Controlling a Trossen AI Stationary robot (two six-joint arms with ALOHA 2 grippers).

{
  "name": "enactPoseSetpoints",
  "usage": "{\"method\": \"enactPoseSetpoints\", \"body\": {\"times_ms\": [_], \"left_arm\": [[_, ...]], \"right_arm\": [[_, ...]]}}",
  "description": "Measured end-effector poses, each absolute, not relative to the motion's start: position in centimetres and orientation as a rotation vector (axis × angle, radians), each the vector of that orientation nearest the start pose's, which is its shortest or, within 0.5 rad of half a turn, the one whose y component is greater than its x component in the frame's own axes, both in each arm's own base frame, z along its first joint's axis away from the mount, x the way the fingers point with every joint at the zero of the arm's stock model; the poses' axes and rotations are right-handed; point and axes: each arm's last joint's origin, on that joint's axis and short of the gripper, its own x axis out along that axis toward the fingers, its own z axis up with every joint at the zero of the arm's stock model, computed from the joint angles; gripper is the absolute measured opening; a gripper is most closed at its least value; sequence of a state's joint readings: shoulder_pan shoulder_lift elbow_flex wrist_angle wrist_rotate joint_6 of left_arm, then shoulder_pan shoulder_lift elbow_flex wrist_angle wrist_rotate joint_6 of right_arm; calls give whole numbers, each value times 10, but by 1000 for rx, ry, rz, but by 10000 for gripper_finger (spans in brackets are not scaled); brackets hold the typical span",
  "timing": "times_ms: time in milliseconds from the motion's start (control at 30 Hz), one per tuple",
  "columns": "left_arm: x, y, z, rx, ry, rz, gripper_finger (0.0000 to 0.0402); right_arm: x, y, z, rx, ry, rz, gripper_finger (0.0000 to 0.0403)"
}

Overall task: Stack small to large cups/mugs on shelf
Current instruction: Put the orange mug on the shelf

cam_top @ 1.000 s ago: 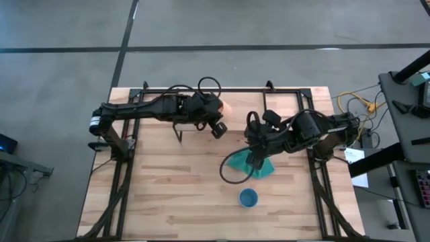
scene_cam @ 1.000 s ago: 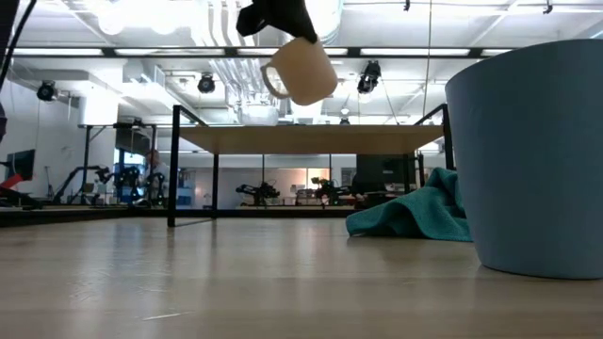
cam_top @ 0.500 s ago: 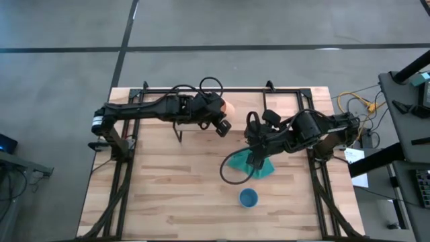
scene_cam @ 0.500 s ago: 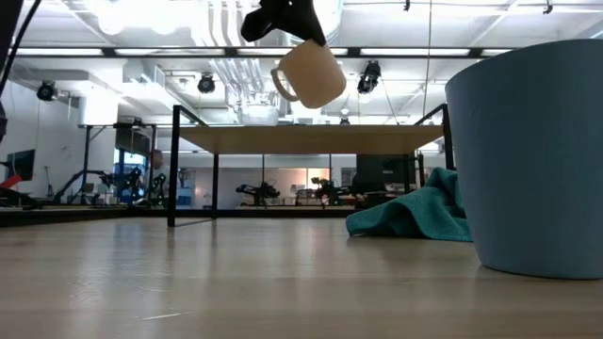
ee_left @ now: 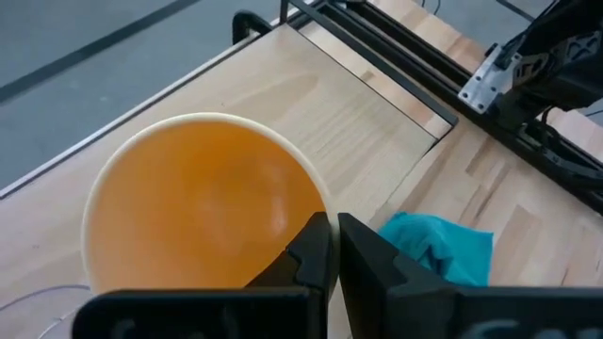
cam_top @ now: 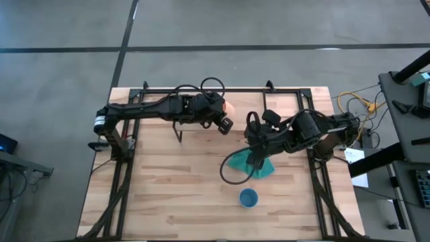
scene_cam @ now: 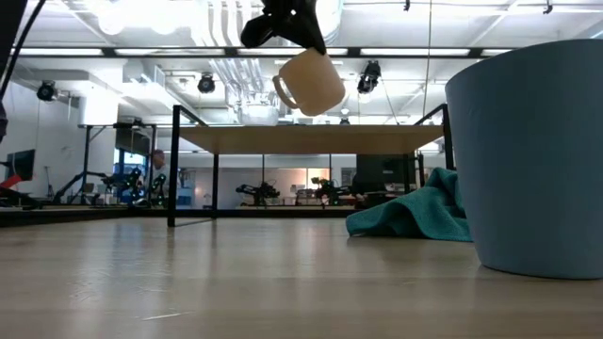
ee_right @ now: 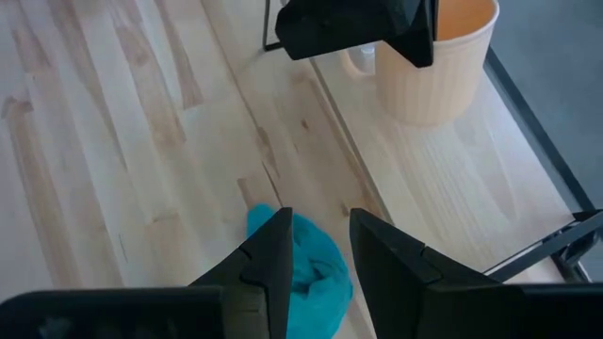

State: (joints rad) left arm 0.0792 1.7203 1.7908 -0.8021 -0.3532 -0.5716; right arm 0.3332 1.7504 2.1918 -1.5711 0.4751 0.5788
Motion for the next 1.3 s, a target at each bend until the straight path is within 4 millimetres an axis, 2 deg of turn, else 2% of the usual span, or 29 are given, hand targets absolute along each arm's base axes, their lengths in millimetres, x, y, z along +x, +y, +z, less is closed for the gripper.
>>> {"method": "enactPoseSetpoints", "body": {"times_ms": [700,1300], "left_arm": [[362,43,368,-456,683,629,0],[359,52,367,-457,709,645,0]], "right_arm": [[291,87,438,68,955,-406,102],[291,87,438,68,955,-406,102]]}}
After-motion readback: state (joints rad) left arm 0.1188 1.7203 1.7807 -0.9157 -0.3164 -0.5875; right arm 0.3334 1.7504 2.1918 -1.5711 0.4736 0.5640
